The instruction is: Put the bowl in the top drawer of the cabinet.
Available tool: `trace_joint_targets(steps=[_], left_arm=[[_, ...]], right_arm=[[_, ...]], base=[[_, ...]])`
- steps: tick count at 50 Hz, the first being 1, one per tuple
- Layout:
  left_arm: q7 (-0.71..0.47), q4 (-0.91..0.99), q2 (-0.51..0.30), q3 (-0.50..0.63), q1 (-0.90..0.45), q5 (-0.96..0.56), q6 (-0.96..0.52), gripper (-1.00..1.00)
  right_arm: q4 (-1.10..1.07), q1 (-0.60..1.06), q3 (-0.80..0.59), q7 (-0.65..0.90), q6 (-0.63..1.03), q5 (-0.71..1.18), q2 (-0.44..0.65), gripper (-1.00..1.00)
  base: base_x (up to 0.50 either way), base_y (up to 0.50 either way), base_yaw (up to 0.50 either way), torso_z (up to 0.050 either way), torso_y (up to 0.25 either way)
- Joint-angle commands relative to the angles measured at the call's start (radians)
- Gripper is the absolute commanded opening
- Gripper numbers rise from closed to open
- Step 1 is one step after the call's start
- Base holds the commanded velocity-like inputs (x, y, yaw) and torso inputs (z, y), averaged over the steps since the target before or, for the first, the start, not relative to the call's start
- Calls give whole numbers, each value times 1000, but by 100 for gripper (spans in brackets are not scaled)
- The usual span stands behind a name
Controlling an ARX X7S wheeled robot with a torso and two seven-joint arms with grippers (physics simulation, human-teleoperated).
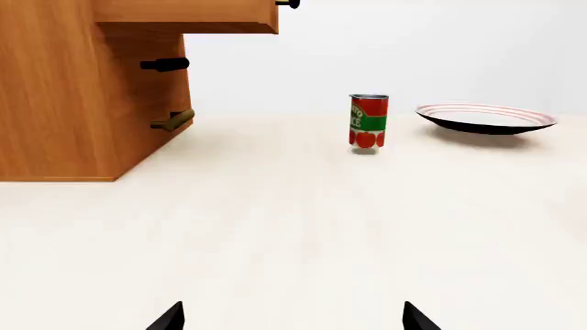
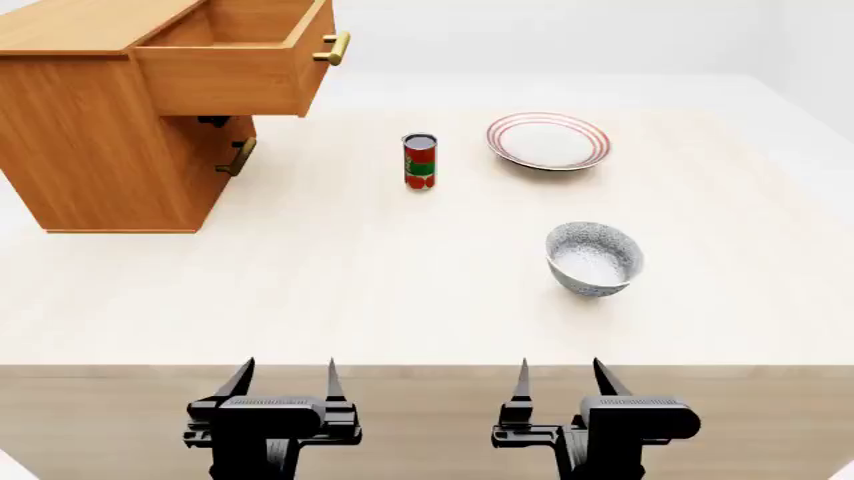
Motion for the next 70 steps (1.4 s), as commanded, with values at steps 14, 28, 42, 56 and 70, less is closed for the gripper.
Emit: trace_joint_targets(steps=[14, 28, 42, 56, 70], left_arm=[[-49, -8, -50, 56, -6, -68, 1, 100], [-67, -30, -69, 77, -28, -100, 3, 100], [-84, -28, -85, 93, -26, -122, 6, 100], [-103, 131, -114, 95, -36, -198, -162, 100], [-128, 595, -226, 34, -159, -395, -601, 100]], right_arm=[[6, 19, -58, 61, 20, 62, 52, 100], [-3, 19, -77, 80, 20, 90, 75, 100], [-9, 17, -93, 97, 22, 107, 91, 100], [-135, 22, -116, 127, 161, 119, 120, 100], [-601, 166, -72, 156, 662, 228, 198, 100]], base=[[0, 292, 0, 0, 0], [0, 500, 0, 0, 0], [0, 499, 0, 0, 0], [0, 64, 0, 0, 0], [0, 0, 0, 0, 0]])
